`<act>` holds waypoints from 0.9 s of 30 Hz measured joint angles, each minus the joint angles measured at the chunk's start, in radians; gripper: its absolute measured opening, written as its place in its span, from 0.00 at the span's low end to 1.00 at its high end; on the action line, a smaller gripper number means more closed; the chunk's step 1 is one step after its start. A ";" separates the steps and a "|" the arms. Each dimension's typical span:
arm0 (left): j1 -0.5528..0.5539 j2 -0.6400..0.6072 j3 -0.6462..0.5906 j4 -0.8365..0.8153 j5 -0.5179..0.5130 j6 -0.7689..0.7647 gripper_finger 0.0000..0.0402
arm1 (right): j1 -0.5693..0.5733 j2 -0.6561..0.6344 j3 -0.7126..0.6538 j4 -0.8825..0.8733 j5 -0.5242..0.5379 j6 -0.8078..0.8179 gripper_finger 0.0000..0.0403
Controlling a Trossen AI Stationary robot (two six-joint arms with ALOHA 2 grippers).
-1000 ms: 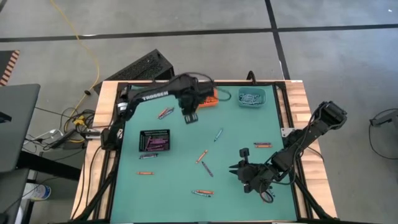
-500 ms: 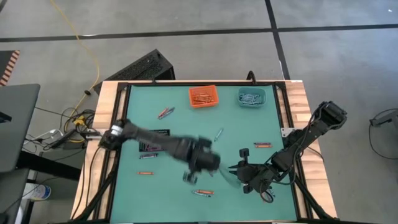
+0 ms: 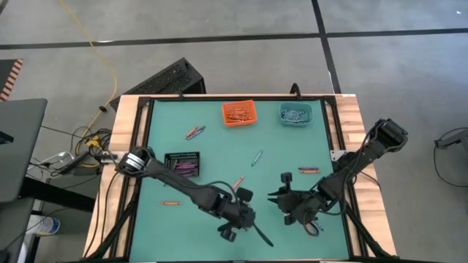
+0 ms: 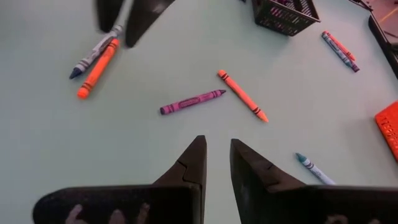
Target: Sort crayons
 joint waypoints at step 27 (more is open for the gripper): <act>0.151 0.000 -0.128 0.034 -0.142 -0.207 0.20 | -0.027 0.000 0.000 0.006 0.000 0.000 0.17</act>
